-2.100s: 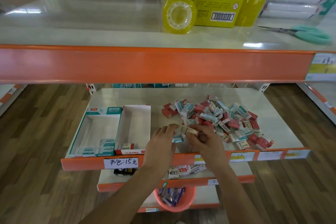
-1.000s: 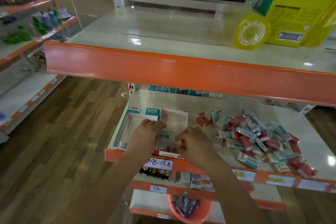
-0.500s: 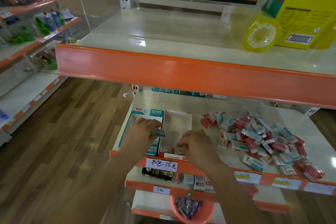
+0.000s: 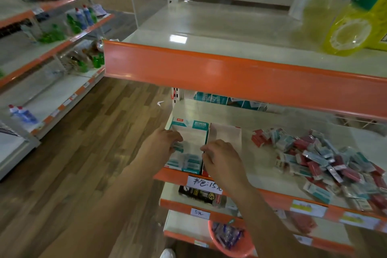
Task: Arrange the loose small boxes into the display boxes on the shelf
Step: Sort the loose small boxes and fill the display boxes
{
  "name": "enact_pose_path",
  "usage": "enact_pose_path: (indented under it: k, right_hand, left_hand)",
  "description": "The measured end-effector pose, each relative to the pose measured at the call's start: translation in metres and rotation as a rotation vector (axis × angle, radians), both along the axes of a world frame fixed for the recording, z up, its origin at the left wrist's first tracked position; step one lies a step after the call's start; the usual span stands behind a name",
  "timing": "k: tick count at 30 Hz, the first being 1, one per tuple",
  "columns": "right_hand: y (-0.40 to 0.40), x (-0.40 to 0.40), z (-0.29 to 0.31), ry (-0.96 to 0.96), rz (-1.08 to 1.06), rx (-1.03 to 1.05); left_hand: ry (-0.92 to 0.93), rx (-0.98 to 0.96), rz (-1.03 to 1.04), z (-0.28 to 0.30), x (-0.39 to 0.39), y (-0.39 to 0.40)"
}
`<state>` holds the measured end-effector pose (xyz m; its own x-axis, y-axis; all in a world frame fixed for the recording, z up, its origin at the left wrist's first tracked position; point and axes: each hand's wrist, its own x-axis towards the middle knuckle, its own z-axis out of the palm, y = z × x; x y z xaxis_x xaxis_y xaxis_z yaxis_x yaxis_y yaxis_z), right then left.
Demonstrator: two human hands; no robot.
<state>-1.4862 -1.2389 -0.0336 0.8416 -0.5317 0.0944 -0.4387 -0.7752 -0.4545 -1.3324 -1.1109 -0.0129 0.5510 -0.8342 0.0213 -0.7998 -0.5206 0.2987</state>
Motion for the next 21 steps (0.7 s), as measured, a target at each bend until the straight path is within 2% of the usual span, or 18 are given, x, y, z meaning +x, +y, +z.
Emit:
enact_pose_path:
  k: [8,14,21]
  right_hand:
    - [-0.001,-0.001,-0.004,-0.032,-0.040,0.029]
    - [-0.002,-0.002,-0.011,-0.053,-0.038,0.055]
    - [-0.005,-0.005,-0.012,-0.126,-0.046,0.067]
  left_hand:
    - [-0.065,0.222,-0.019,-0.009,-0.002,-0.001]
    - [-0.021,0.288,0.032,-0.012,-0.005,-0.004]
    - [-0.067,0.286,0.050,-0.012,-0.007,-0.007]
